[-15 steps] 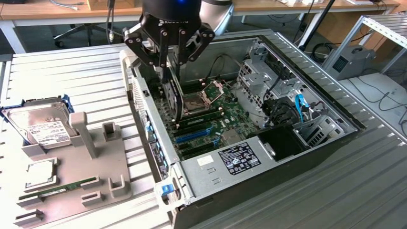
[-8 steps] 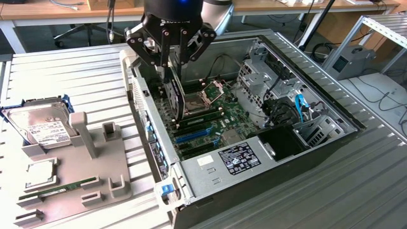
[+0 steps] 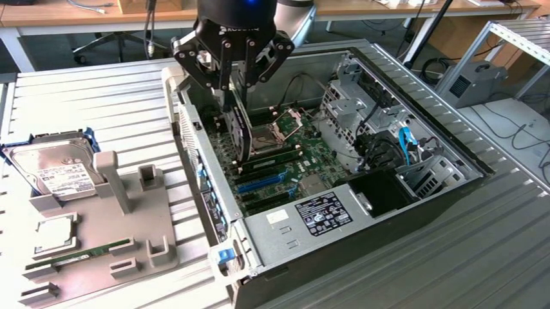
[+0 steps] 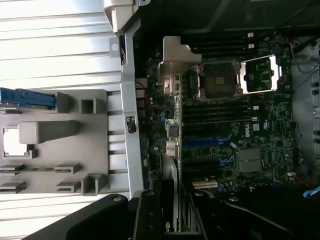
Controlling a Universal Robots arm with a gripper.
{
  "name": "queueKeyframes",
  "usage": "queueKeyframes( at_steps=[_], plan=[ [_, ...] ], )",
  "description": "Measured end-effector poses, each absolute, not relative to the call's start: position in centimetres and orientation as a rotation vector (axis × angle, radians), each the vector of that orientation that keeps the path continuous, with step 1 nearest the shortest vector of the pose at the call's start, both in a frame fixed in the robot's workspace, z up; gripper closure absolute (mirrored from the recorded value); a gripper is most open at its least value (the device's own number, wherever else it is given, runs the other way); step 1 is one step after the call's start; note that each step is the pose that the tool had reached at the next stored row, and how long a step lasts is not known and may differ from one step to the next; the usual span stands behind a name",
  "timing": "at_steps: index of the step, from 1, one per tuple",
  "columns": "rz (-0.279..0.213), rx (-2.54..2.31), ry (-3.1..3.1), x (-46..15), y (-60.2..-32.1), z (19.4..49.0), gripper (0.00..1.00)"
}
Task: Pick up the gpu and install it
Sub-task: 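Pick up the gpu and move the gpu toward the slot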
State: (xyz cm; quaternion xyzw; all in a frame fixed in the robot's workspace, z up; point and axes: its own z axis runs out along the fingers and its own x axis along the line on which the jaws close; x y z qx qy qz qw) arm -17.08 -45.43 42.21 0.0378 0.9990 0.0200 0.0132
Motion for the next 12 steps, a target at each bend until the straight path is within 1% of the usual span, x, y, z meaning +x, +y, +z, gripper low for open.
queueKeyframes(
  at_steps=[12],
  plan=[
    [0.062, 0.118, 3.112, -16.37, -45.43, 42.15, 0.74]
  ],
)
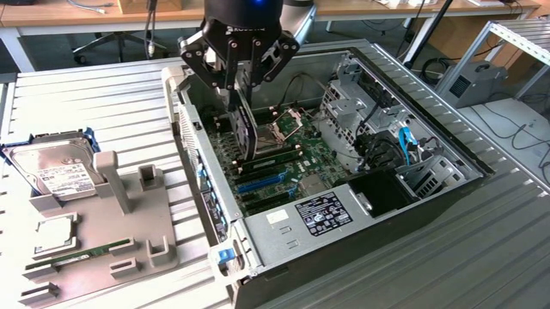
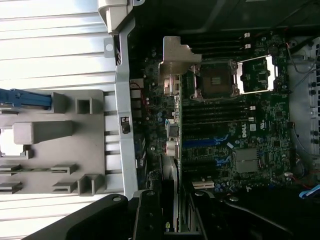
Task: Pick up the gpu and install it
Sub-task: 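Pick up the gpu and move the gpu toward the slot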
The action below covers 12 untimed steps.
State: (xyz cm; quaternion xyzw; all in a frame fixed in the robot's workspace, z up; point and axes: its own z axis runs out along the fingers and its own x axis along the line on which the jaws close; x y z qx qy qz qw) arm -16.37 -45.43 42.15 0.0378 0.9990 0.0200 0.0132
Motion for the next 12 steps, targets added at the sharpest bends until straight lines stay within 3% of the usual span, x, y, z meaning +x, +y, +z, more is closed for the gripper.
queueKeyframes(
  at_steps=[12],
  plan=[
    [0.062, 0.118, 3.112, -15.75, -45.43, 42.10, 0.74]
  ],
)
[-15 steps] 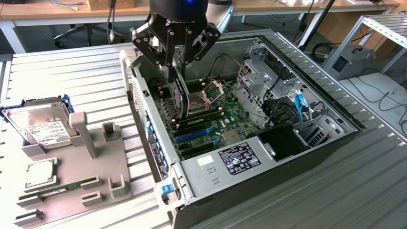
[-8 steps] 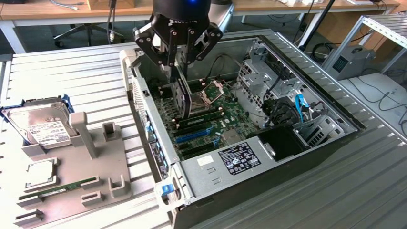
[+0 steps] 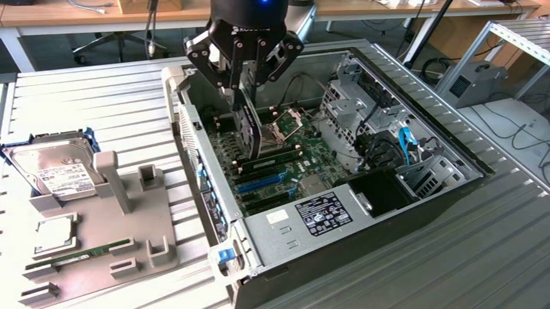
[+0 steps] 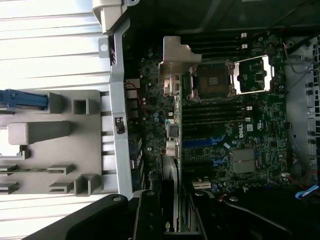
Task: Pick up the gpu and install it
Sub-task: 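Pick up the gpu and move the gpu toward the slot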
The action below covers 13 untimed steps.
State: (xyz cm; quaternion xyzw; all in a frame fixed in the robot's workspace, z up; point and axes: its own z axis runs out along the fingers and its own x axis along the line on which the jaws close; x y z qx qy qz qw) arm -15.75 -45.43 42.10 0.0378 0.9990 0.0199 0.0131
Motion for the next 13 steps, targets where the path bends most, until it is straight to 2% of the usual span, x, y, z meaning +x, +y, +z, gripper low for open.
queueKeyframes(
  at_steps=[13],
  plan=[
    [0.062, 0.118, 3.113, -15.12, -45.43, 42.01, 0.74]
  ],
)
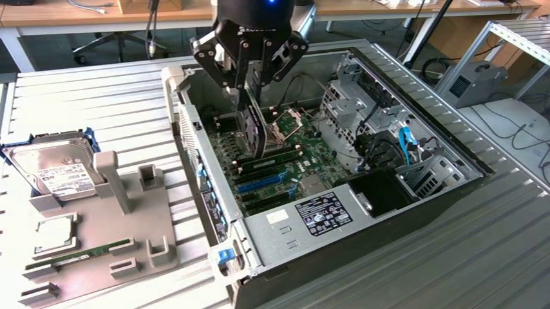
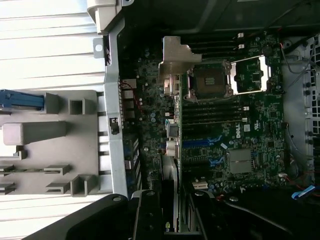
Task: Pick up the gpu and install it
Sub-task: 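Pick up the gpu and move the gpu toward the slot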
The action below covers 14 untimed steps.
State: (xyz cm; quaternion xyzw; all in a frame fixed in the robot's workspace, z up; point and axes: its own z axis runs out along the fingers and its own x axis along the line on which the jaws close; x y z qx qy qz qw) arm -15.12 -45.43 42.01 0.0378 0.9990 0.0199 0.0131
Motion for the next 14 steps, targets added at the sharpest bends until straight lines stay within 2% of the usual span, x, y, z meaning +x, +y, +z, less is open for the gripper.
queueKeyframes(
  at_steps=[14],
  plan=[
    [0.062, 0.118, 3.113, -14.0, -45.4, 41.7, 0.74]
  ],
)
